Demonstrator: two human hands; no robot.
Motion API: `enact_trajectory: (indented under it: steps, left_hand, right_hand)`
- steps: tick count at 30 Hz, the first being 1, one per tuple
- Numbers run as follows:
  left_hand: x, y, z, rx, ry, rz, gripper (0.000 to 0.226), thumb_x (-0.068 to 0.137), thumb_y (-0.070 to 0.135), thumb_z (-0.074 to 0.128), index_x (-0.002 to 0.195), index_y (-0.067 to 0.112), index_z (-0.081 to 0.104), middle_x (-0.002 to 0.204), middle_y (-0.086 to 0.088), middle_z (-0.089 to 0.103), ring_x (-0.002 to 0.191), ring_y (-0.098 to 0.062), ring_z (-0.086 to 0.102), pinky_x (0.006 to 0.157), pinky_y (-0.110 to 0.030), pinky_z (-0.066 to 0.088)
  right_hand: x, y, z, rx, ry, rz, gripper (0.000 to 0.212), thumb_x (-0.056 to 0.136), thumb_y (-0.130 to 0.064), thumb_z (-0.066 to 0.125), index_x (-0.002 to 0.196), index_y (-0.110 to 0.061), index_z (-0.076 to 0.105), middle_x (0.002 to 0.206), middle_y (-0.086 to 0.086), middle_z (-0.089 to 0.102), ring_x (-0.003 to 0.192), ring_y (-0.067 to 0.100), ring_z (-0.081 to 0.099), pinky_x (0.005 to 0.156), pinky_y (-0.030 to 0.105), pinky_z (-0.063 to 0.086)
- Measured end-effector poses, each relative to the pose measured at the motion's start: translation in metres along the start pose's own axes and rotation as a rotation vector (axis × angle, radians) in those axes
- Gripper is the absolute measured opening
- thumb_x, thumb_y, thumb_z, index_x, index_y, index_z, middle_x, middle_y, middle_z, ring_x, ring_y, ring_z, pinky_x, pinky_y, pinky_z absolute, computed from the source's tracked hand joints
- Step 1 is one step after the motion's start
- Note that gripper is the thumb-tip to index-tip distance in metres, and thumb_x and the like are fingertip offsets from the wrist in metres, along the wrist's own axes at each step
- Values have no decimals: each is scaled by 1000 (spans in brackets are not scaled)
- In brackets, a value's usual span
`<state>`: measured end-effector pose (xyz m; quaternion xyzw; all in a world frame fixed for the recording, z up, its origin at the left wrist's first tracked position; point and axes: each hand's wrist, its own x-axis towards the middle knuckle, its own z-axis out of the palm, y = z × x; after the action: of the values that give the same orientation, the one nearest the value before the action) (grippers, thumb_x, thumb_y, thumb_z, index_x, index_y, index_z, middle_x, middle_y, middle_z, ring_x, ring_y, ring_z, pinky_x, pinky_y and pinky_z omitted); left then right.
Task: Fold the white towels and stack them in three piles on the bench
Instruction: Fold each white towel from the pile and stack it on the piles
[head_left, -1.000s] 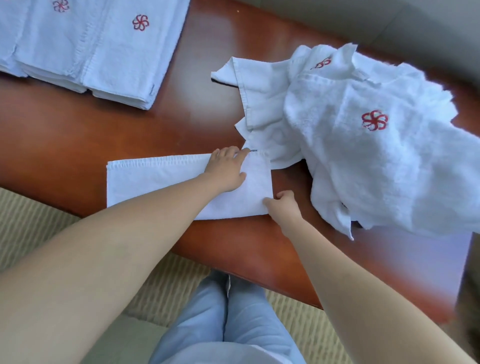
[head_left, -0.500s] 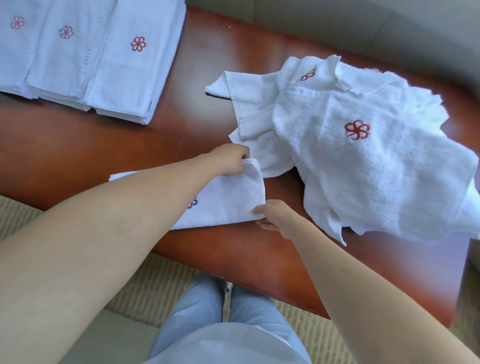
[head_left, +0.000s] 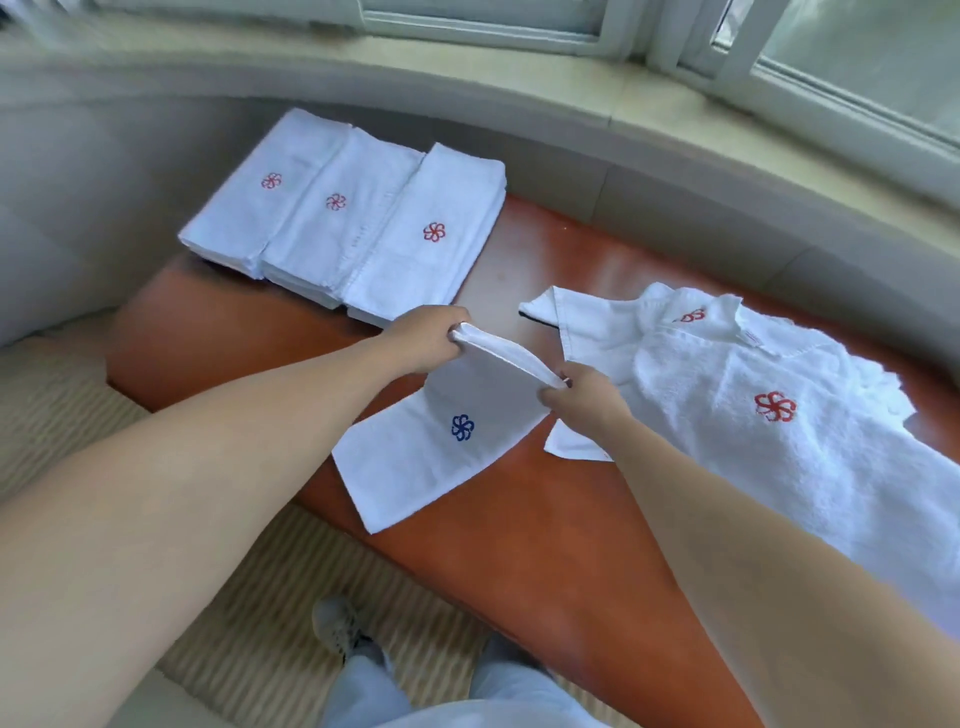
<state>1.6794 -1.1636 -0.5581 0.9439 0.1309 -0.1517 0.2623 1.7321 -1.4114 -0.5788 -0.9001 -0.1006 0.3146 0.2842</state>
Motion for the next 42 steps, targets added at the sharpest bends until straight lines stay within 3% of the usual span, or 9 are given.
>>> enact_trajectory:
  steps: [6, 10, 14, 17, 21, 28, 32, 36, 42]
  left_hand:
    - [-57, -83, -81, -79, 126, -45, 8, 90, 22, 64, 96, 19, 60, 94, -3, 66, 90, -26, 63, 80, -41, 51]
    - [-86, -127, -126, -91, 173, -5, 14, 89, 23, 66, 86, 25, 53, 86, 1, 63, 81, -21, 60, 65, -34, 42]
    - [-120, -171, -173, -108, 235, 34, 15, 88, 28, 66, 85, 26, 51, 79, 6, 62, 71, -14, 59, 55, -30, 35]
    - [-142, -199, -205, -167, 255, 73, 17, 88, 30, 68, 94, 34, 53, 84, 15, 62, 74, -6, 59, 56, -25, 36]
    - [-158, -222, -237, -222, 264, 83, 21, 89, 30, 67, 107, 39, 63, 89, 12, 61, 75, -15, 62, 66, -28, 49]
    - [-149, -245, -284, -238, 367, 89, 11, 91, 25, 71, 102, 27, 67, 90, 8, 64, 75, -11, 59, 62, -24, 43]
    - [-127, -254, -307, -222, 420, 63, 6, 92, 22, 69, 94, 18, 65, 94, -4, 68, 79, -22, 59, 66, -31, 41]
    - [-103, -259, -328, -220, 439, 45, 9, 93, 21, 68, 91, 29, 64, 95, 1, 70, 86, -26, 67, 71, -36, 51]
    - [-66, -265, -345, -238, 467, 0, 7, 96, 18, 65, 101, 21, 68, 98, 0, 69, 94, -28, 66, 85, -44, 54]
  right_hand:
    - [-30, -122, 22, -109, 101, -164, 3, 87, -24, 62, 85, -23, 59, 78, -1, 70, 71, 20, 63, 53, 25, 36]
    - [-51, -192, 35, -107, 173, -228, 9, 84, -21, 59, 76, -24, 56, 67, -4, 71, 64, 13, 70, 45, 20, 39]
    - [-69, -258, 51, -75, 225, -297, 5, 83, -19, 60, 79, -23, 61, 67, -1, 73, 61, 9, 71, 63, 28, 56]
    - [-78, -296, 62, -55, 240, -336, 4, 83, -20, 61, 85, -21, 64, 66, -1, 74, 63, 12, 71, 70, 33, 59]
    - [-84, -333, 73, -43, 250, -356, 6, 84, -22, 60, 88, -22, 65, 67, -4, 74, 67, 16, 71, 72, 39, 60]
    - [-63, -380, 73, 13, 260, -401, 8, 85, -20, 62, 91, -17, 66, 69, 1, 75, 71, 19, 72, 78, 45, 62]
    - [-38, -404, 69, 37, 258, -458, 5, 84, -20, 63, 88, -18, 66, 67, 0, 74, 67, 21, 71, 72, 47, 63]
    - [-11, -420, 64, 52, 247, -477, 5, 84, -24, 62, 87, -22, 65, 67, -5, 75, 72, 22, 73, 73, 45, 62]
    - [24, -437, 63, 63, 226, -489, 3, 86, -22, 62, 87, -21, 64, 68, -2, 75, 70, 18, 72, 75, 44, 63]
